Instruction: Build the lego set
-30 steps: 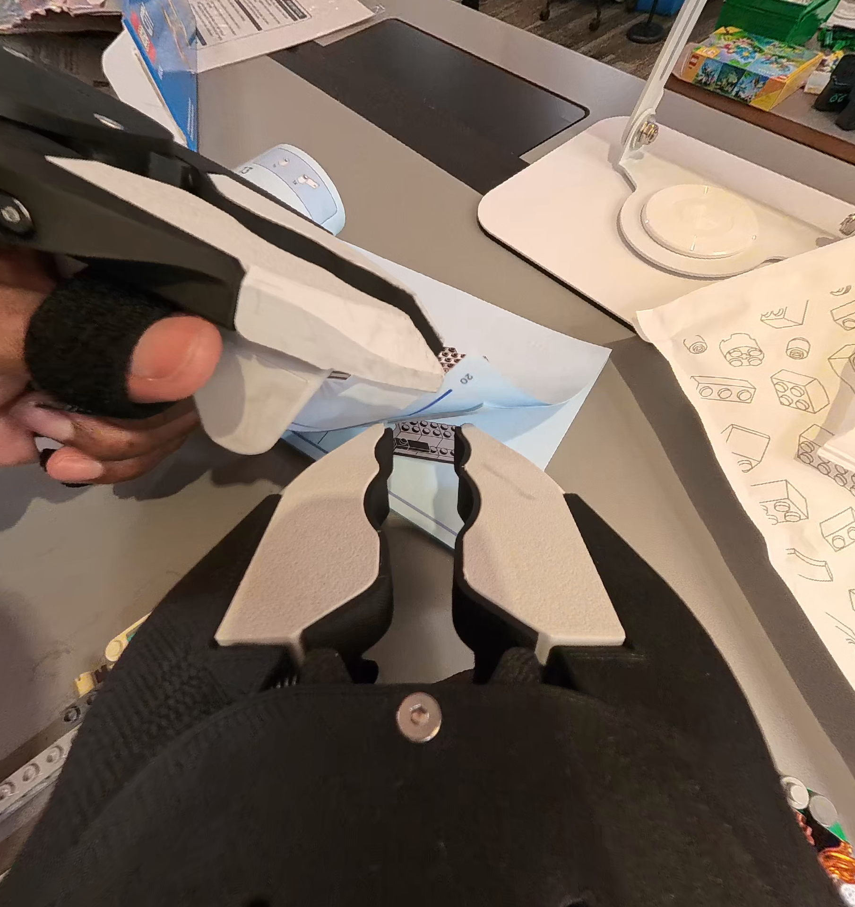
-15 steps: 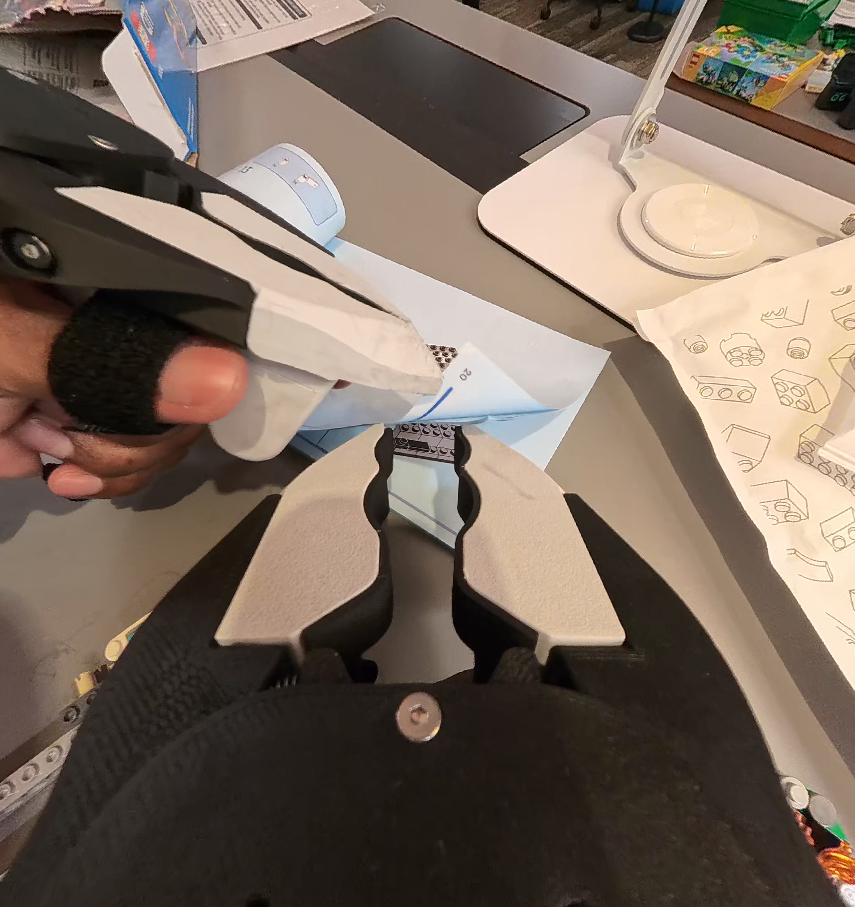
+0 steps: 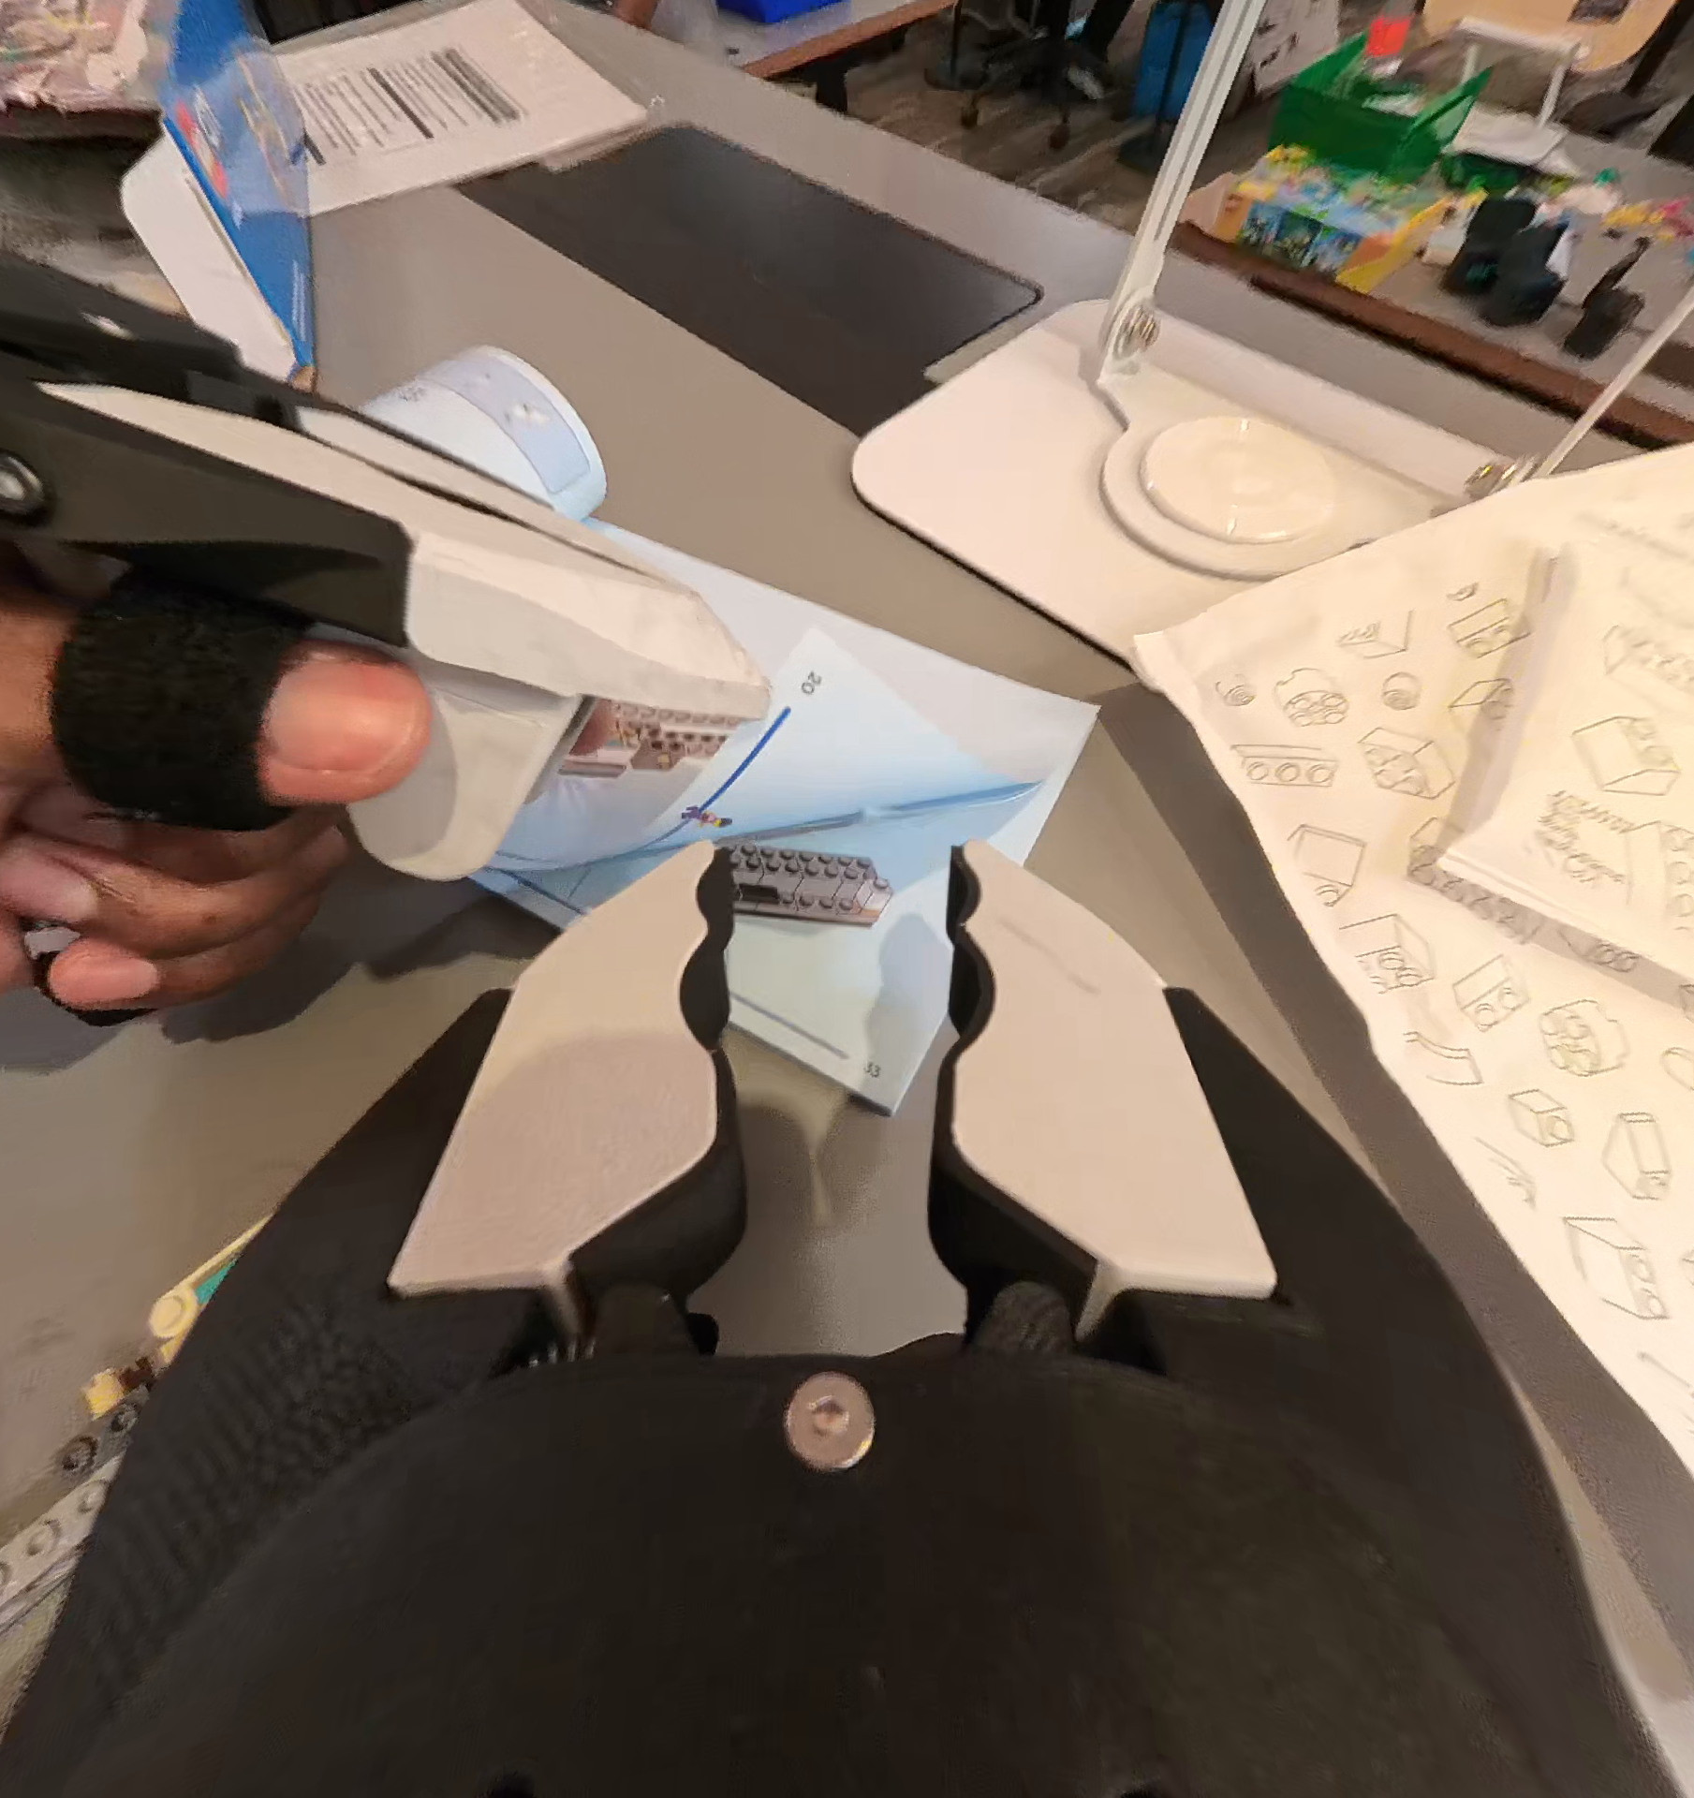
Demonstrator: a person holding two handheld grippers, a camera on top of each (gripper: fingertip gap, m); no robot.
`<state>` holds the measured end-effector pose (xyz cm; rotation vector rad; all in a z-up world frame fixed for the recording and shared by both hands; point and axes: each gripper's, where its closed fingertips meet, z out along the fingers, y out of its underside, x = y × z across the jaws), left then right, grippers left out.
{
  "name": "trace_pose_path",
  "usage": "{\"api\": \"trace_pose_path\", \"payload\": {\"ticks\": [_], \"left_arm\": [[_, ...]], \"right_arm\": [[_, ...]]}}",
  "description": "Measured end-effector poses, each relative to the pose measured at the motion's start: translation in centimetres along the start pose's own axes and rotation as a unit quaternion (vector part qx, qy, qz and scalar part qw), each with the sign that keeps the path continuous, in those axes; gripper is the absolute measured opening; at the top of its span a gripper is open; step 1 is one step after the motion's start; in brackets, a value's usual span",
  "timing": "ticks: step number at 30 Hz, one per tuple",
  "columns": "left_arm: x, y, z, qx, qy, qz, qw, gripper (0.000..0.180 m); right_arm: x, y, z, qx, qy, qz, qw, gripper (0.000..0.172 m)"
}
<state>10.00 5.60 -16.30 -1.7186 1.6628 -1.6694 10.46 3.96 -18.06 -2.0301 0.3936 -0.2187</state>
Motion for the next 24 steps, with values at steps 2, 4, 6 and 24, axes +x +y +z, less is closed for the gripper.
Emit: {"api": "trace_pose_path", "payload": {"ticks": [2, 4, 6, 24], "left_arm": [[-0.1, -0.1, -0.1, 0.003, -0.002, -0.001, 1.000, 0.000], [-0.1, -0.2, -0.2, 0.005, -0.004, 0.000, 1.000, 0.000], [-0.1, -0.2, -0.3, 0.006, -0.006, 0.001, 1.000, 0.000], [-1.6, -1.2, -5.4, 0.099, -0.057, -0.019, 0.993, 0.000]], "right_arm": [[0.1, -1.3, -0.9, 0.036, -0.008, 0.013, 0.999, 0.043], [0.1, -2.3, -1.8, 0.069, -0.022, 0.025, 0.997, 0.043], [0.0, -2.3, -1.9, 0.071, -0.034, 0.037, 0.996, 0.042], [-4.9, 0.1, 2.5, -0.028, -0.067, 0.005, 0.997, 0.043]]}}
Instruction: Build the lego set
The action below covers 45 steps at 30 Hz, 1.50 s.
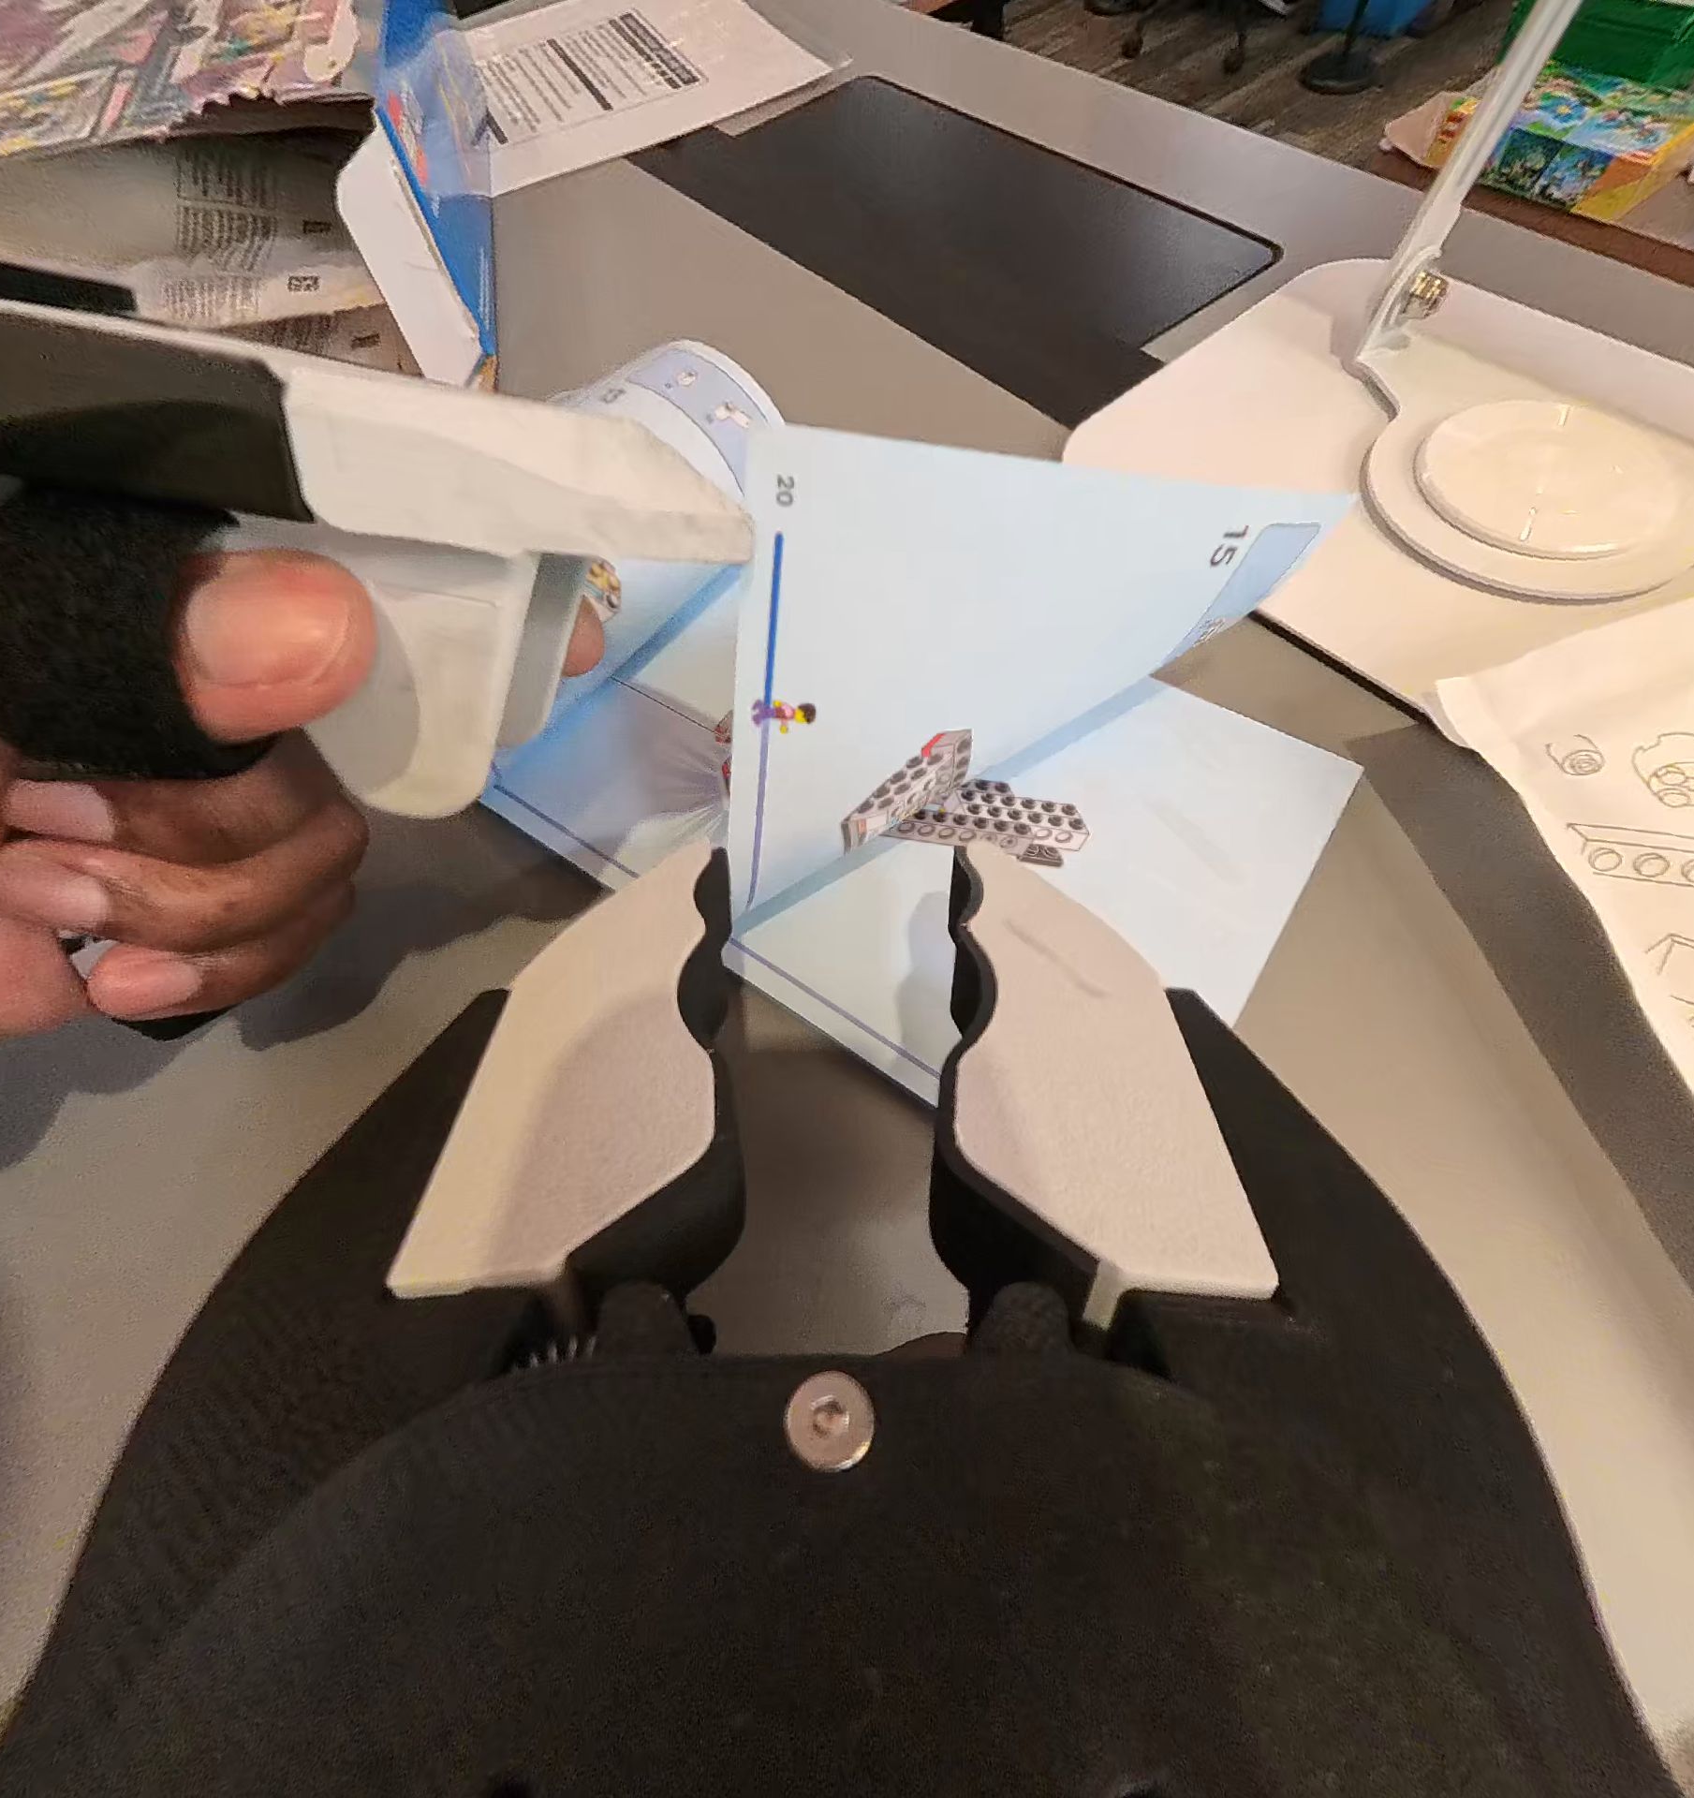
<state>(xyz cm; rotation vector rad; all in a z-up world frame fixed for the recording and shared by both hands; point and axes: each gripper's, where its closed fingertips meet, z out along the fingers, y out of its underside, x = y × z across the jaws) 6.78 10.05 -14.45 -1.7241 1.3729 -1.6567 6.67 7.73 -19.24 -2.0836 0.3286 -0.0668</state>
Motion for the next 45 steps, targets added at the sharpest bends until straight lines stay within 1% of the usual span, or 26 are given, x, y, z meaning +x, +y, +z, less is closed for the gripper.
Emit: {"api": "trace_pose_path", "payload": {"ticks": [7, 14, 17, 21, 24, 27, 29, 32, 33, 34, 35, 36, 38, 39, 41, 43, 44, 45], "left_arm": [[-0.5, -0.8, -1.1, 0.026, -0.009, -0.013, 1.000, 0.000], [-0.7, -2.2, -2.5, 0.063, -0.014, -0.033, 0.997, 0.000], [-0.9, -2.9, -3.9, 0.087, -0.024, -0.037, 0.995, 0.000], [-2.8, -3.3, -7.5, 0.136, -0.053, -0.072, 0.987, 0.000], [-5.0, -2.7, -10.4, 0.165, -0.074, -0.125, 0.976, 0.000], [-6.9, -1.3, -12.7, 0.169, -0.095, -0.157, 0.968, 0.000], [-7.7, -0.5, -14.0, 0.161, -0.115, -0.157, 0.967, 0.000], [-8.3, 1.0, -15.1, 0.125, -0.126, -0.156, 0.972, 0.001], [-8.4, 1.4, -15.5, 0.110, -0.131, -0.149, 0.974, 0.004], [-8.6, 1.9, -15.8, 0.093, -0.141, -0.135, 0.976, 0.011], [-8.7, 2.4, -16.3, 0.073, -0.154, -0.114, 0.979, 0.016], [-8.9, 2.9, -16.7, 0.054, -0.167, -0.089, 0.980, 0.018], [-9.3, 3.5, -17.8, 0.024, -0.201, -0.038, 0.979, 0.024], [-9.8, 3.6, -18.5, 0.009, -0.227, -0.004, 0.974, 0.026], [-11.0, 3.9, -20.0, -0.032, -0.294, 0.083, 0.952, 0.028], [-12.1, 4.3, -21.1, -0.085, -0.346, 0.160, 0.920, 0.031], [-12.6, 4.5, -21.6, -0.109, -0.367, 0.190, 0.904, 0.030], [-12.7, 4.4, -21.8, -0.119, -0.376, 0.216, 0.893, 0.028]], "right_arm": [[-0.4, 0.0, 0.2, -0.001, 0.000, -0.012, 1.000, 0.043], [-0.9, -0.1, 0.1, 0.003, -0.014, -0.013, 1.000, 0.044], [-1.7, -0.3, 0.1, 0.006, -0.029, -0.024, 0.999, 0.045], [-3.1, -1.0, 0.3, 0.011, -0.049, -0.034, 0.998, 0.047], [-4.2, -1.0, 0.9, 0.000, -0.055, -0.057, 0.997, 0.048], [-5.1, -1.0, 1.5, -0.021, -0.052, -0.087, 0.995, 0.049], [-5.5, -1.2, 1.8, -0.038, -0.045, -0.114, 0.992, 0.050], [-5.7, -1.3, 2.2, -0.059, -0.031, -0.145, 0.987, 0.051], [-5.7, -1.2, 2.4, -0.067, -0.027, -0.150, 0.986, 0.051], [-5.6, -1.0, 2.7, -0.074, -0.022, -0.154, 0.985, 0.051], [-5.7, -0.7, 2.9, -0.079, -0.019, -0.158, 0.984, 0.051], [-5.7, -0.6, 3.1, -0.084, -0.018, -0.162, 0.983, 0.051], [-6.0, -0.4, 3.5, -0.089, -0.013, -0.170, 0.981, 0.051], [-6.2, -0.4, 3.6, -0.090, -0.011, -0.175, 0.980, 0.051], [-6.5, -0.6, 3.7, -0.090, -0.008, -0.180, 0.979, 0.050], [-6.8, -0.7, 3.8, -0.090, -0.008, -0.181, 0.979, 0.050], [-6.9, -0.7, 3.8, -0.091, -0.007, -0.183, 0.979, 0.050], [-7.0, -0.7, 3.8, -0.091, -0.006, -0.184, 0.979, 0.050]]}}
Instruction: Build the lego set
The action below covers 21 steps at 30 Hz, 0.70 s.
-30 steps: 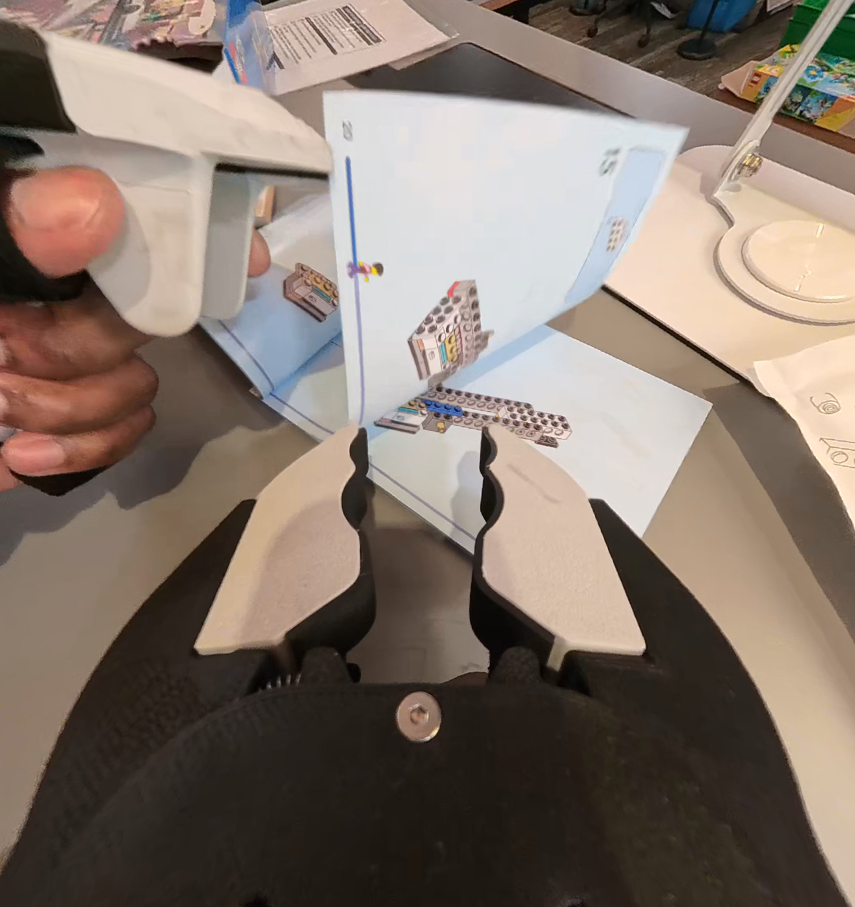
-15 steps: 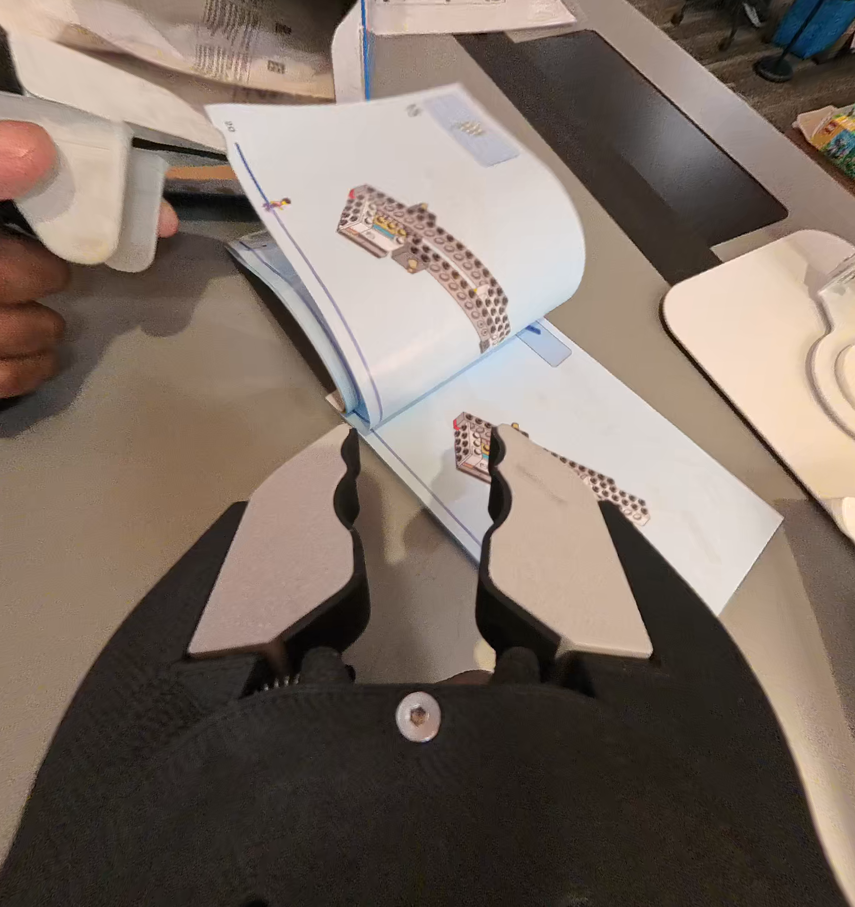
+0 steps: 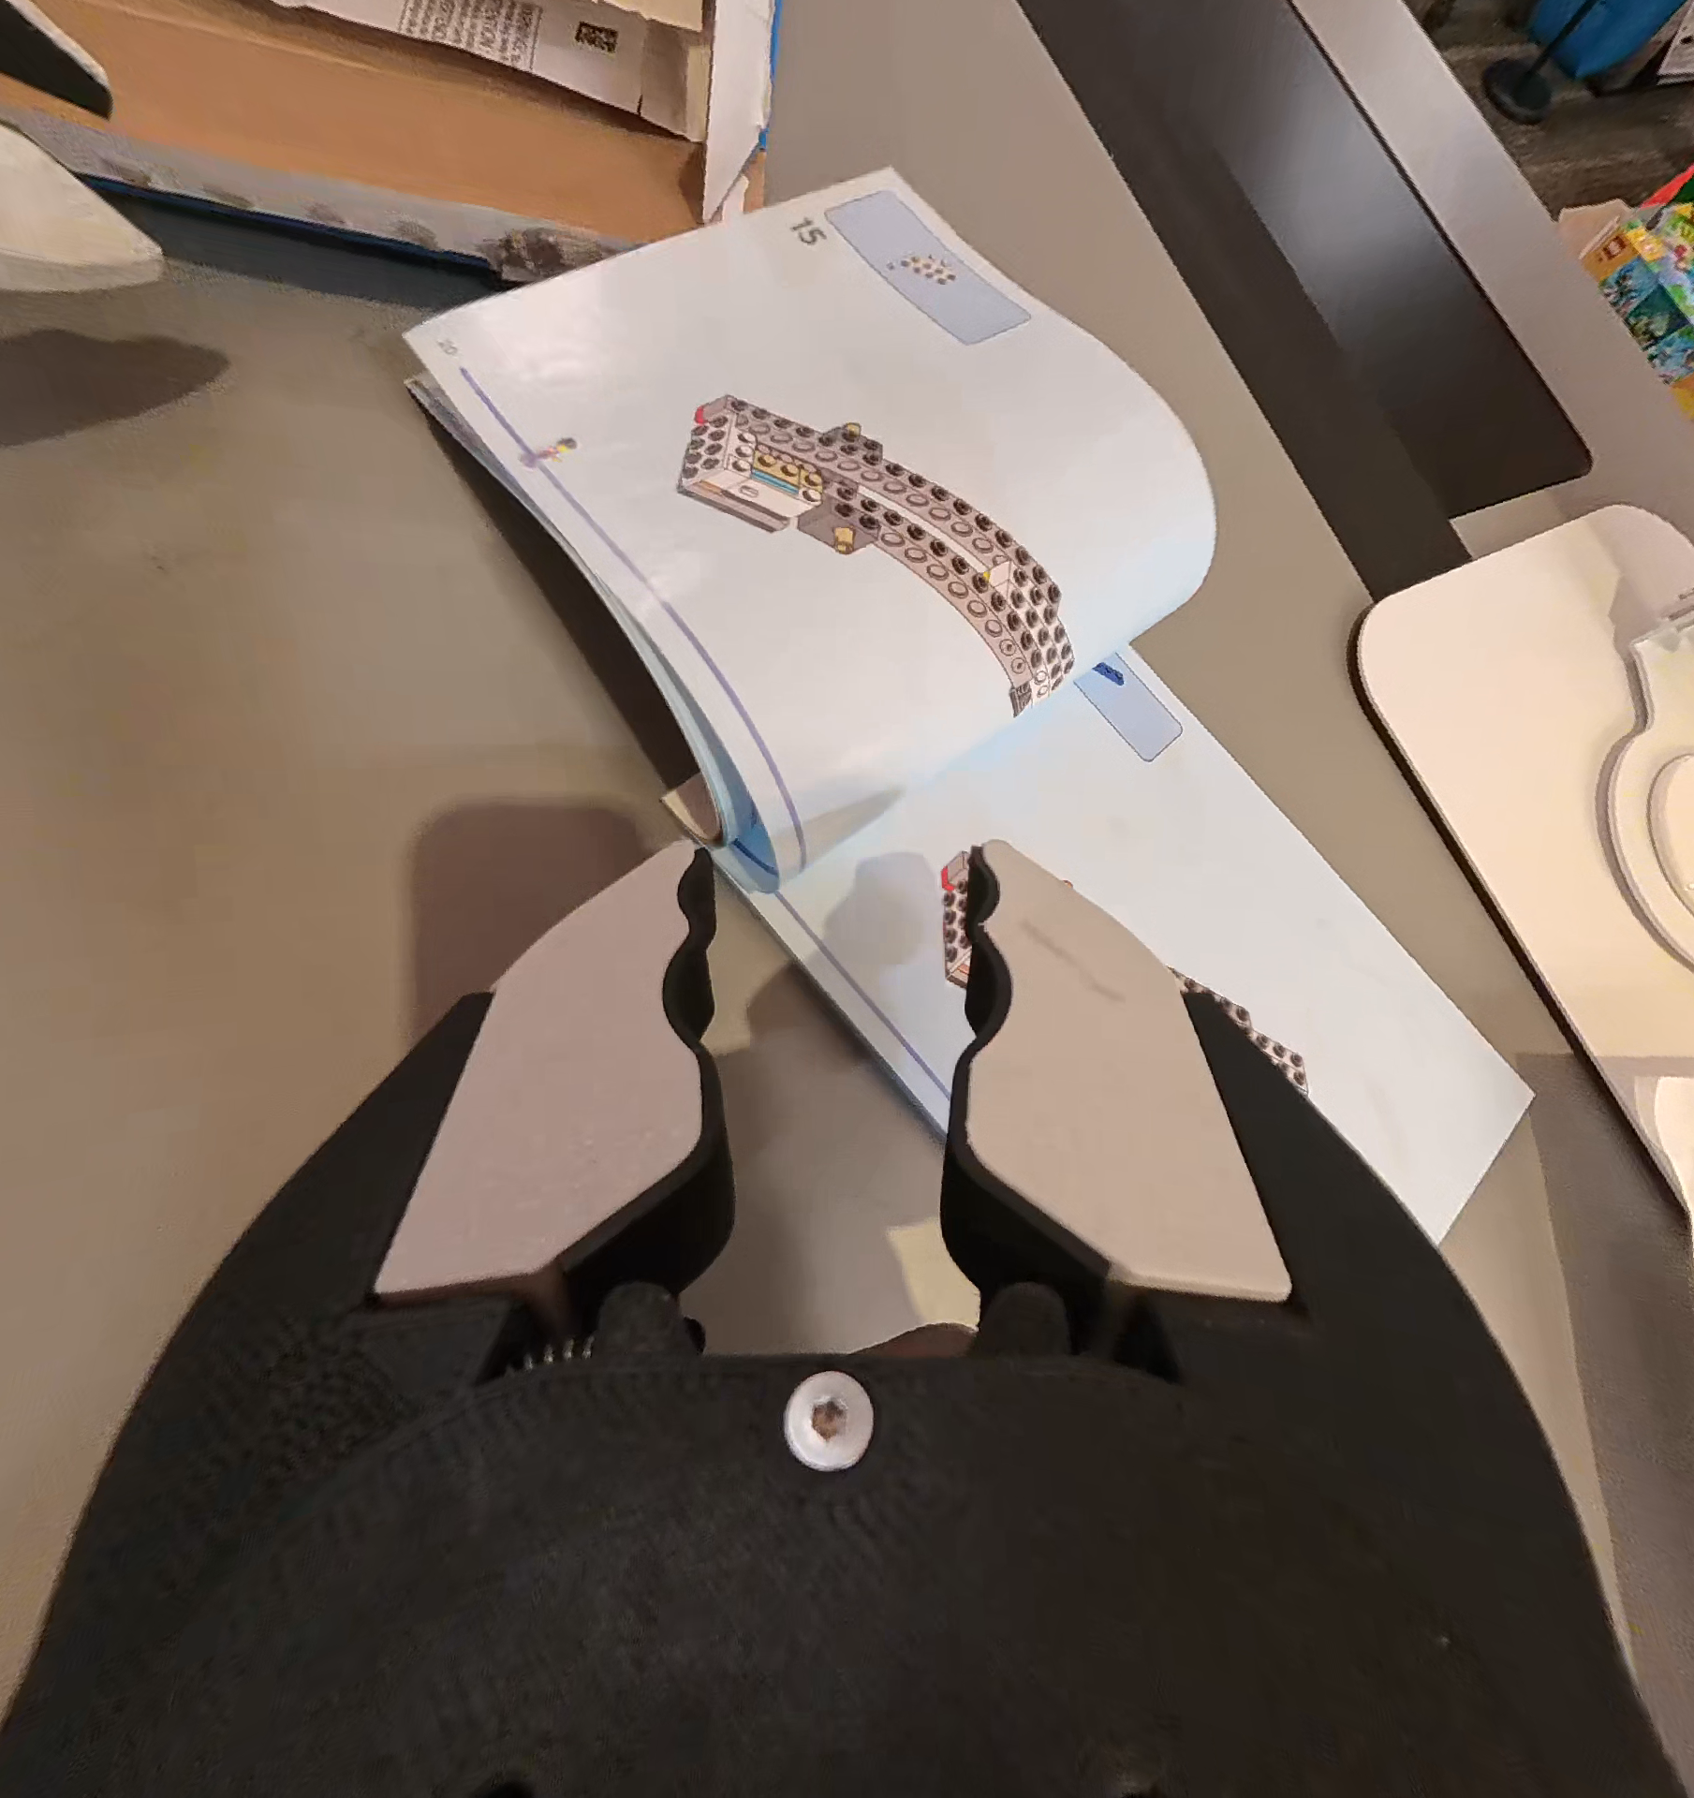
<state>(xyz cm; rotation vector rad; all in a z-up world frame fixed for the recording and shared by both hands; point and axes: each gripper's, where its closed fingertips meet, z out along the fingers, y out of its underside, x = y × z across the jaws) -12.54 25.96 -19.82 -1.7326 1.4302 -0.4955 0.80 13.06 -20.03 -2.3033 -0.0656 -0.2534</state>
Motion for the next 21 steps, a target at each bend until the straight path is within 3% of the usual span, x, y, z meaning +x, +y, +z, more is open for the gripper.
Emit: {"api": "trace_pose_path", "payload": {"ticks": [4, 7, 9, 18, 21], "left_arm": [[-1.1, 0.8, 0.5, -0.041, -0.073, 0.113, 0.990, 0.026], [-2.0, 0.6, 0.6, -0.051, -0.122, 0.157, 0.979, 0.023], [-2.5, 0.2, 0.6, -0.043, -0.128, 0.156, 0.978, 0.015], [-3.4, -1.1, 0.6, -0.024, -0.119, 0.132, 0.984, 0.014], [-3.7, -2.0, 0.2, 0.001, -0.128, 0.123, 0.984, 0.002]], "right_arm": [[0.0, 0.1, 0.2, 0.000, 0.008, 0.002, 1.000, 0.049], [0.1, 0.3, 0.4, -0.006, 0.014, 0.002, 1.000, 0.048], [0.0, 0.3, 0.4, -0.007, 0.012, 0.001, 1.000, 0.047], [-0.9, 0.3, 1.0, -0.039, 0.003, -0.025, 0.999, 0.038], [-1.5, -0.2, 1.7, -0.051, -0.003, -0.042, 0.998, 0.038]]}}
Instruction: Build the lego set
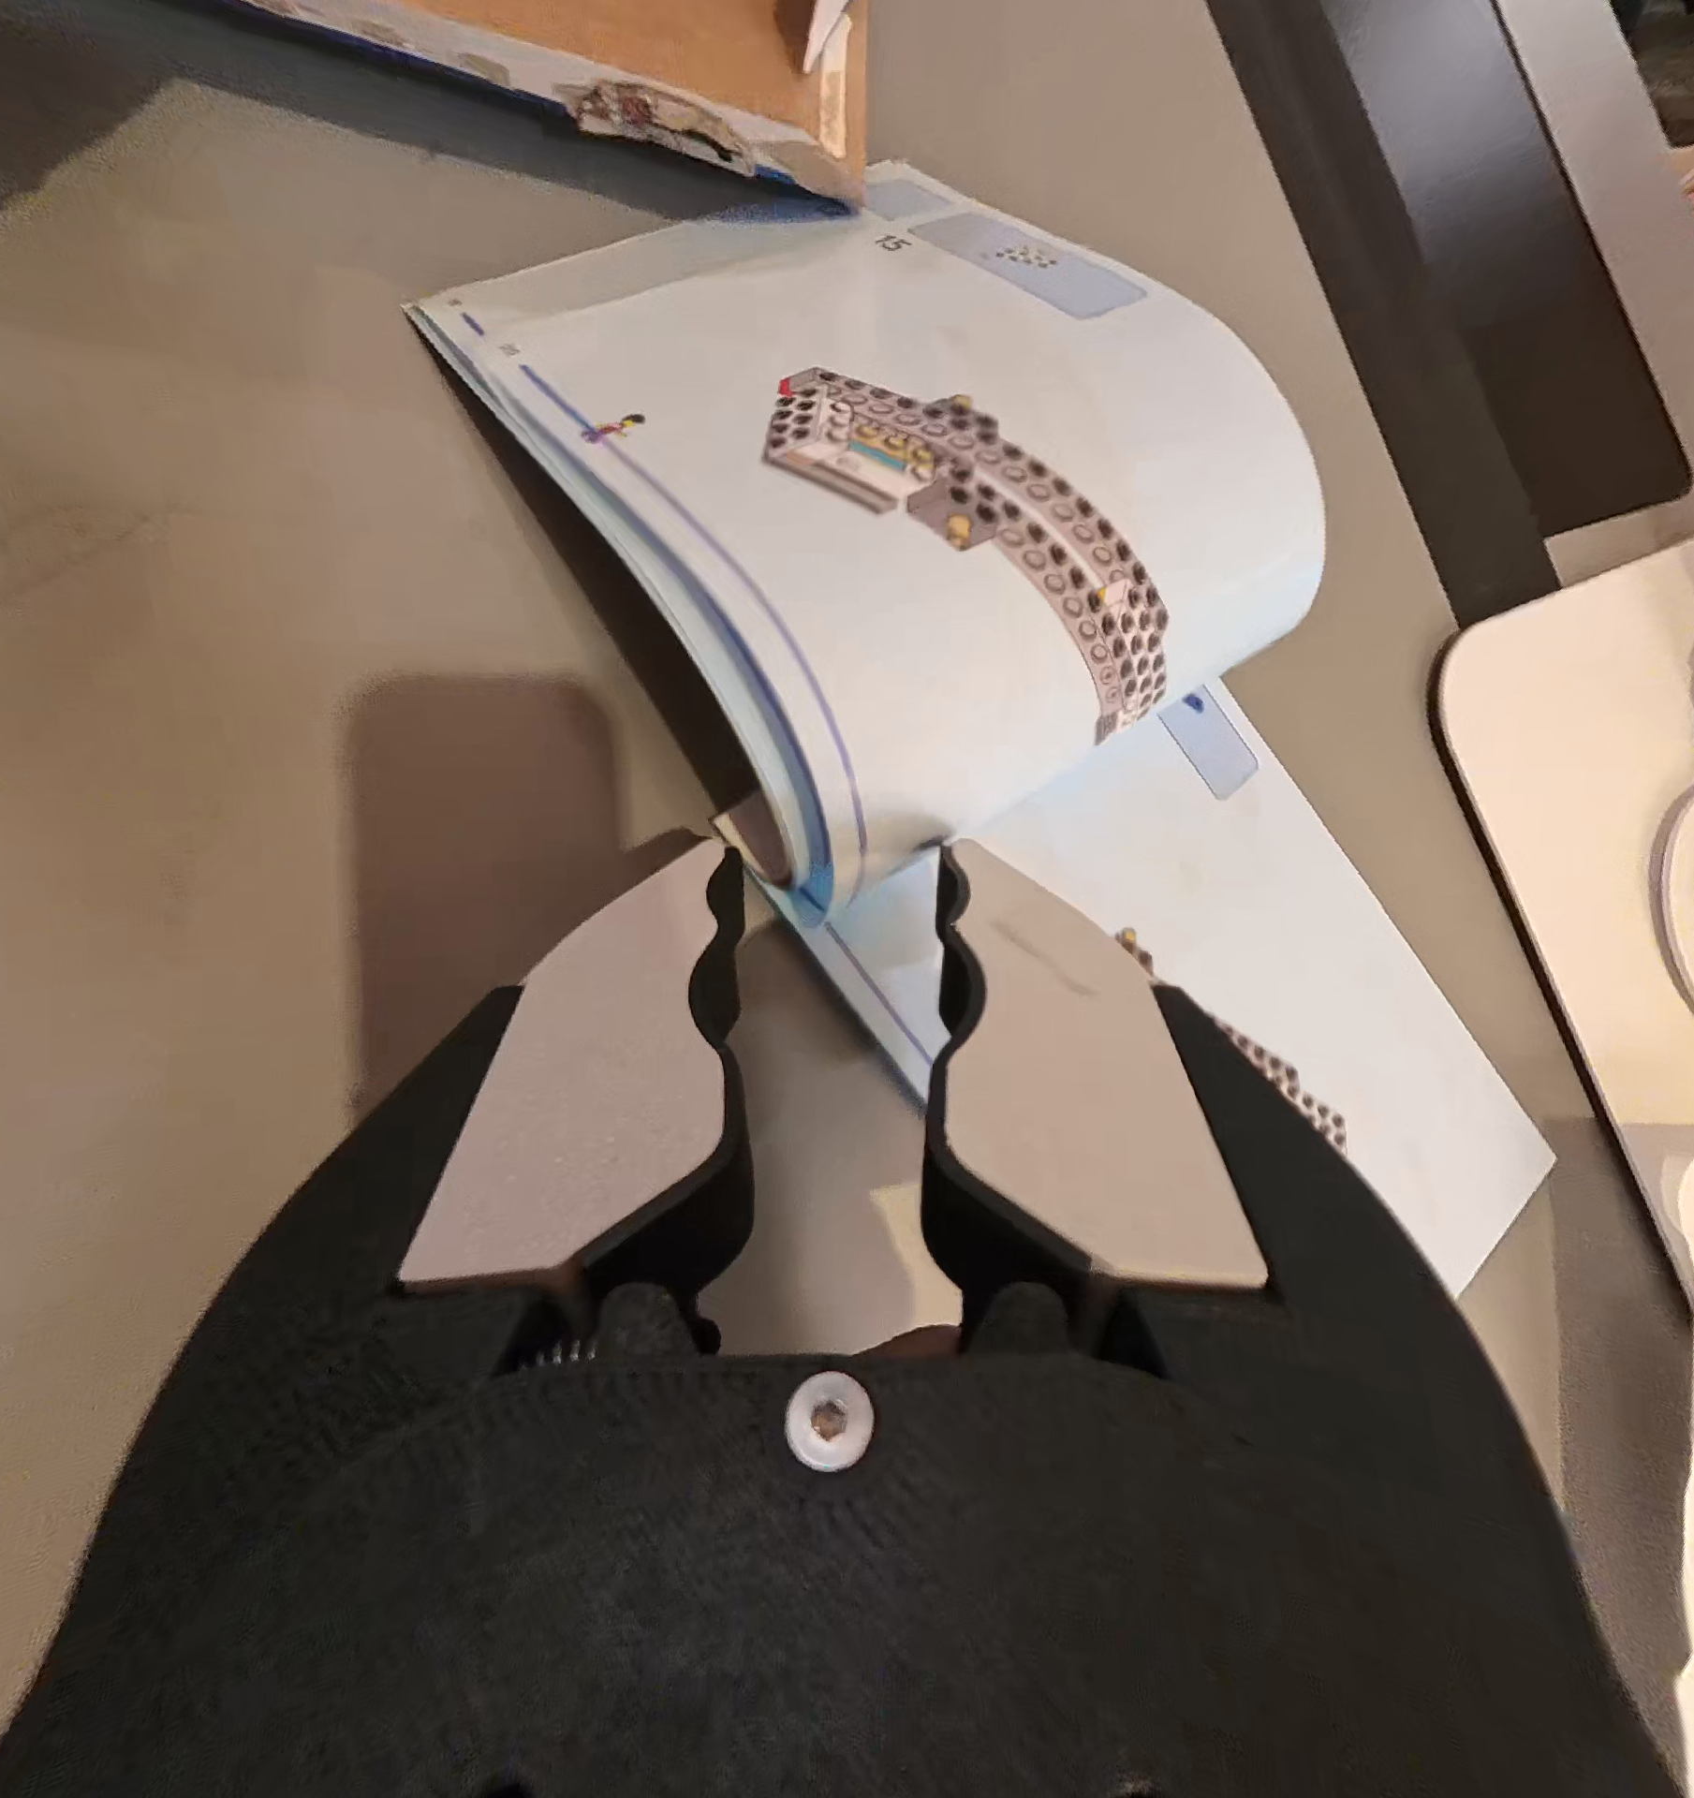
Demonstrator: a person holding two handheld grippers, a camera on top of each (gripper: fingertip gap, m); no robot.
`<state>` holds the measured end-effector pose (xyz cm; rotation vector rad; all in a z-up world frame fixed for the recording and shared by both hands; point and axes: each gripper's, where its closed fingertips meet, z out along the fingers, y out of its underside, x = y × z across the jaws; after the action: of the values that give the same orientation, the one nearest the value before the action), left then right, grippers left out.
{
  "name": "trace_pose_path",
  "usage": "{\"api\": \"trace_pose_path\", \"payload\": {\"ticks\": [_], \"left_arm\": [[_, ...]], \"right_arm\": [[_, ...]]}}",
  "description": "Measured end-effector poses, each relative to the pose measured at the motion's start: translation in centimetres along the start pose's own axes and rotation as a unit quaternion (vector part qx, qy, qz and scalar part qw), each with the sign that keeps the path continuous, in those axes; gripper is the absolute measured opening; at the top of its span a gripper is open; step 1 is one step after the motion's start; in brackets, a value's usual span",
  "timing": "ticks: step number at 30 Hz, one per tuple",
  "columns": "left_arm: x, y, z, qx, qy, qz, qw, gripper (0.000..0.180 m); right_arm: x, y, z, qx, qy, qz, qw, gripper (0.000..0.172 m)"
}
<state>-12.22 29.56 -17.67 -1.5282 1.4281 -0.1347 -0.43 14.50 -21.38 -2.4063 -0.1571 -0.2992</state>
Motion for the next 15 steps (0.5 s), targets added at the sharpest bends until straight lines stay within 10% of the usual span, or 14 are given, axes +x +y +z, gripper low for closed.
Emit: {"api": "trace_pose_path", "payload": {"ticks": [15], "left_arm": [[5.8, -2.4, -0.9, 0.041, 0.200, -0.054, 0.977, 0.022]], "right_arm": [[-0.9, -1.6, 0.2, 0.027, -0.026, -0.014, 0.999, 0.041]]}}
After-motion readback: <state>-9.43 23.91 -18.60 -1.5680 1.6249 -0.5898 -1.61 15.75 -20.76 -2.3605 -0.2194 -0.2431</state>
